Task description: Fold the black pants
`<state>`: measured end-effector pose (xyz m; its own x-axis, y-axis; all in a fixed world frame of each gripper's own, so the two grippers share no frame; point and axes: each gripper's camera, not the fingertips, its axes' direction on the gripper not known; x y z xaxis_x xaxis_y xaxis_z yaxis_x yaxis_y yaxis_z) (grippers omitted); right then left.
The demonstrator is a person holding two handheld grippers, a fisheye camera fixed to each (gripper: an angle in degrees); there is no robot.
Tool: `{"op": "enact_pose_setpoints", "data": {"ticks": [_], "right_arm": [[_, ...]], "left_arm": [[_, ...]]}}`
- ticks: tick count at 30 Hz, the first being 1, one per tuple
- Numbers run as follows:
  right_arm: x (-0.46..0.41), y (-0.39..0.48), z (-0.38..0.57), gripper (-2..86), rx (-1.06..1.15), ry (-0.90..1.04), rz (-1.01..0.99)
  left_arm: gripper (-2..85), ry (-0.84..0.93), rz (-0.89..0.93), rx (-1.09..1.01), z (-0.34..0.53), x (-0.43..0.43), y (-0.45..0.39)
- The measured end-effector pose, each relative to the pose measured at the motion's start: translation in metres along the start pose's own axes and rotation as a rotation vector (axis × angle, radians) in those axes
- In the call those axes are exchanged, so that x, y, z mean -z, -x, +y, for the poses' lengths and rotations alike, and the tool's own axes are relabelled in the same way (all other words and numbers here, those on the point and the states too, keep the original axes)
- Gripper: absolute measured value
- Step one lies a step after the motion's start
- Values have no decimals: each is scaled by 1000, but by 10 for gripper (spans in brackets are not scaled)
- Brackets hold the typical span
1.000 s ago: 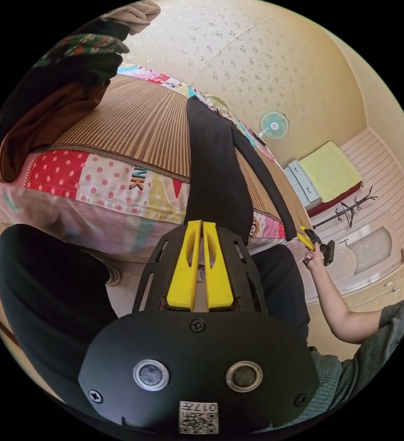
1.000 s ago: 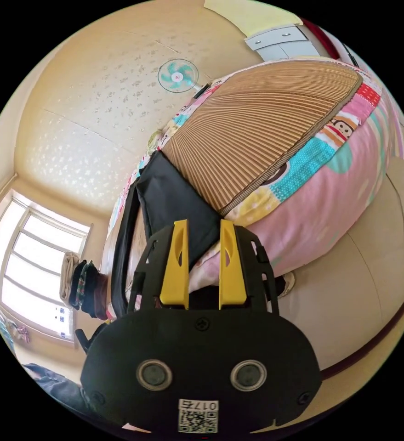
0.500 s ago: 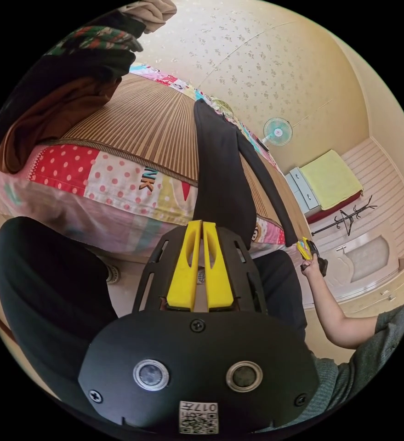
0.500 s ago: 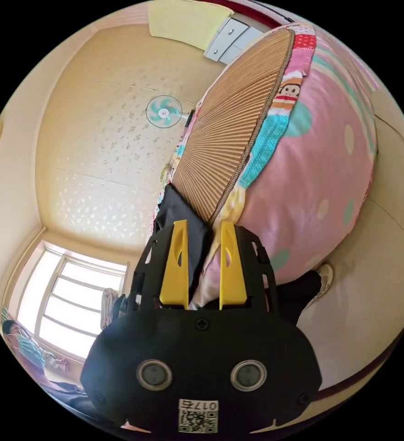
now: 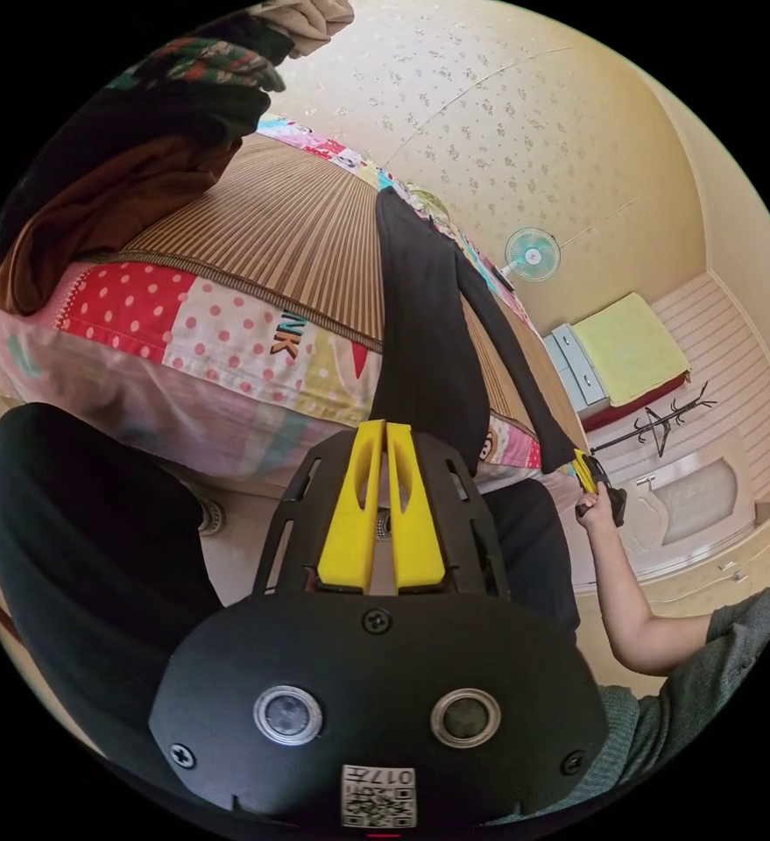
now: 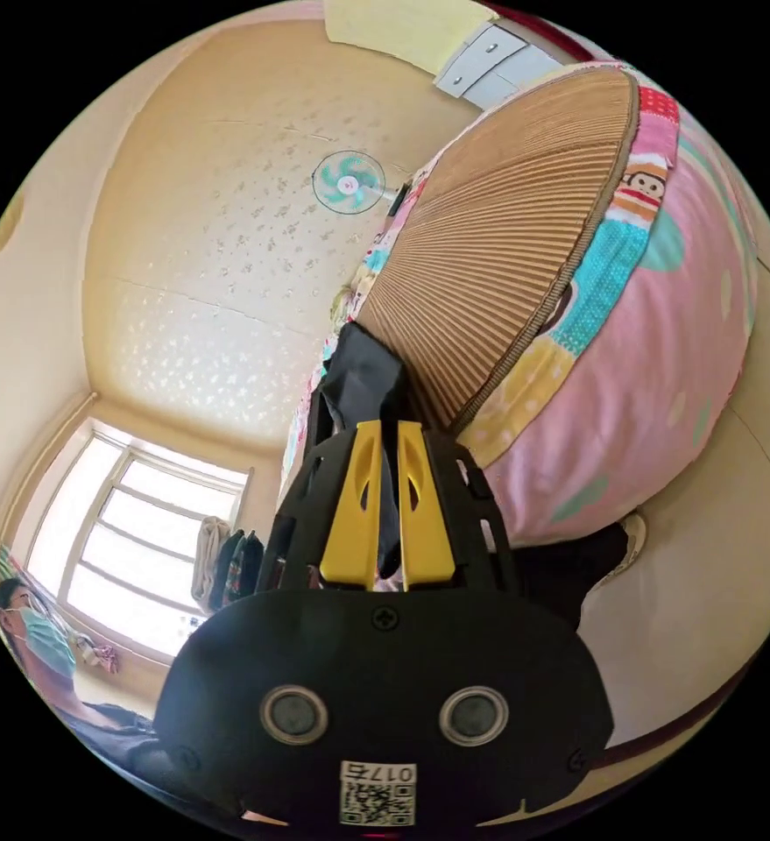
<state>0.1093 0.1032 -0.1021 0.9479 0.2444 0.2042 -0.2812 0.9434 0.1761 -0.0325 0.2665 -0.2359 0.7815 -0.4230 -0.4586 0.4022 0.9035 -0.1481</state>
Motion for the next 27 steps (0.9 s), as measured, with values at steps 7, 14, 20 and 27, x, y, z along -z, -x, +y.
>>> {"op": "enact_pose_setpoints", "data": {"ticks": [7, 14, 20, 27], "right_arm": [[-35, 152, 0, 32, 354, 52, -219], [-228, 215, 207, 33, 689, 716, -121], [-256, 58, 292, 32, 294, 862, -239], [-216, 21, 291, 26, 413, 869, -230]], "left_arm": [[-10, 7, 57, -31, -1, -11, -5], [-8, -48, 217, -59, -9, -15, -9], [24, -16, 305, -140, -49, -28, -29], [127, 182, 218, -169, -121, -104, -52]]}}
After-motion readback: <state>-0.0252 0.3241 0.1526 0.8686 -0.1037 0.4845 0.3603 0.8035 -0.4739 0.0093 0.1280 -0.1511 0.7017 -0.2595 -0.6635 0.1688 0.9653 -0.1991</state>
